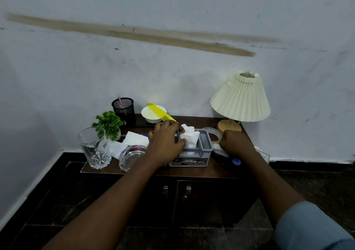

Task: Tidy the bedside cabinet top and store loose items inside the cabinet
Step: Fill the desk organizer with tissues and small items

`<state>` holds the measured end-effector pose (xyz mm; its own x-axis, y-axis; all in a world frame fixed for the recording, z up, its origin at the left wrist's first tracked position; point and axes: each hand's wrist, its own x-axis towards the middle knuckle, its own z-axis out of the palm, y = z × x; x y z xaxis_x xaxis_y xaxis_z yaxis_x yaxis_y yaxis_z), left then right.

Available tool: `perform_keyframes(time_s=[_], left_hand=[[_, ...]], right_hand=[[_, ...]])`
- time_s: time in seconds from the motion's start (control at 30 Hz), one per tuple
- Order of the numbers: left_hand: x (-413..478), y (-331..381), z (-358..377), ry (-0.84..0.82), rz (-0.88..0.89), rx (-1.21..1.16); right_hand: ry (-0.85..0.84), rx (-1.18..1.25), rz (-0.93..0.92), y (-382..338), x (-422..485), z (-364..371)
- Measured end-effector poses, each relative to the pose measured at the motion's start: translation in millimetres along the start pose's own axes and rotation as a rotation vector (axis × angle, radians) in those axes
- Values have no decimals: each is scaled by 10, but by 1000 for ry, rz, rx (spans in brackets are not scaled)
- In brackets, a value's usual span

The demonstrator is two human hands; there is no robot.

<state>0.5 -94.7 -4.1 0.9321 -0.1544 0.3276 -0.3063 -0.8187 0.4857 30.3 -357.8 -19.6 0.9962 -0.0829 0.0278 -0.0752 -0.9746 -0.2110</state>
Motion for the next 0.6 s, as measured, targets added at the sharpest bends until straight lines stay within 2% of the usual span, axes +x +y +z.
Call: perform_keyframes(time_s=[0.17, 0.33, 0.4, 0.5, 0.6], left_hand=[[2, 14, -24, 21, 4, 5], [-3, 91, -82, 122, 27, -82], [-17, 134, -145, 194, 83, -200], [-35, 199, -245, 278, 119, -546], [-63, 255, -336, 221, 85, -715]], right_hand=[[66, 73, 0, -42, -89, -194], [214, 140, -162, -152, -279, -579], [256, 174, -253, -244, -364, -755], [284, 294, -432, -425, -516, -975], [219, 383, -559, -582, -653, -1056]])
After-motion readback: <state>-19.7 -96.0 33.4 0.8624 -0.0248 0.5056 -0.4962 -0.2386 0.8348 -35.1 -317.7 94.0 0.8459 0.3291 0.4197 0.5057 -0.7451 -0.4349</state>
